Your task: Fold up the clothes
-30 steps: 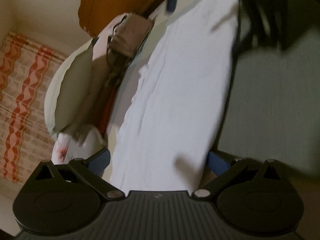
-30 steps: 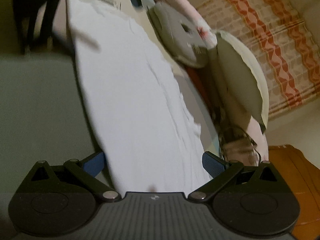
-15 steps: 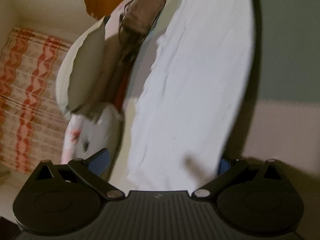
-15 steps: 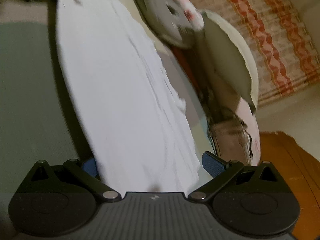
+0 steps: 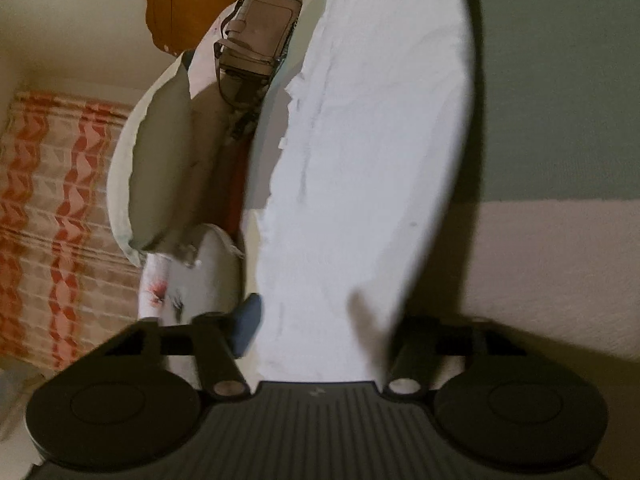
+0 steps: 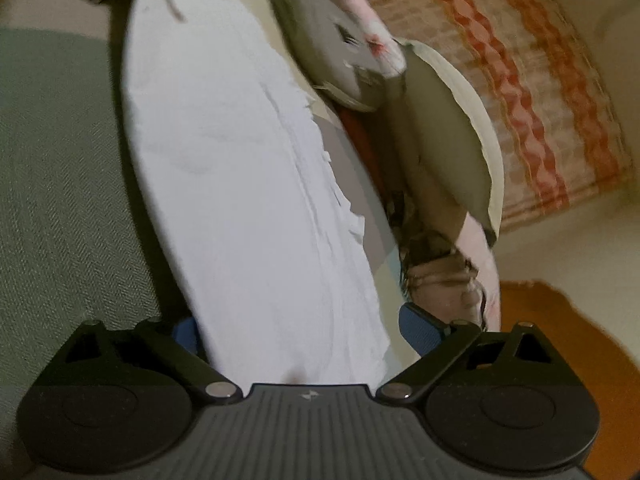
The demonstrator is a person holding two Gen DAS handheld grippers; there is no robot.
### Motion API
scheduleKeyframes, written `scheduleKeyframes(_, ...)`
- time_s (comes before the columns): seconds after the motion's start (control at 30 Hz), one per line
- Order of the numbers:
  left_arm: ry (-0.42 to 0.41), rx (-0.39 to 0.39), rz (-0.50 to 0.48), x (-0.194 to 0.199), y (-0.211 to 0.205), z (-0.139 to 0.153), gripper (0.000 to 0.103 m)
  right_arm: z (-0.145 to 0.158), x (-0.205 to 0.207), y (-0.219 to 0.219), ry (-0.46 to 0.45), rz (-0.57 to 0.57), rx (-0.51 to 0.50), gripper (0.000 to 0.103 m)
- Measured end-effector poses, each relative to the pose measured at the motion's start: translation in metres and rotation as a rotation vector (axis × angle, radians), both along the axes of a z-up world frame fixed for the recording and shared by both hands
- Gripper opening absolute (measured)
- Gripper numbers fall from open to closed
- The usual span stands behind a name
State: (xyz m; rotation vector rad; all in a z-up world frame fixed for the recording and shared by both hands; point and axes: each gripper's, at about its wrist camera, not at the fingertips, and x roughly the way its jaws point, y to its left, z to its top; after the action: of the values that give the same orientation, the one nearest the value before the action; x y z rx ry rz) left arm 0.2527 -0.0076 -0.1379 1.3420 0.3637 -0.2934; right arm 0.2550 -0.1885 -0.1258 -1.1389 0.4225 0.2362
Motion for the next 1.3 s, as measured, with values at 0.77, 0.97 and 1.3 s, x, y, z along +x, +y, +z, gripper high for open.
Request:
scheduleKeyframes(0.77,0.004,0.023,-0.003,0.009,-0.011,-0.013,0.015,-0.013,0.001,0.008,0.03,0.105,-0.162,0.07)
scheduleKeyframes(0.97,-0.034,0.079,-0.014,0.001,-0.003,-0.017,0.016,-0.014,0.004,-0.001,0.034,0.078,-0.115,0.062)
scheduleKeyframes(1.3,-0.018,0.1,0.001,0.004,-0.007,-0.019,0.006,-0.037,-0.008,0.016,0.054,0.062,-0.154,0.008)
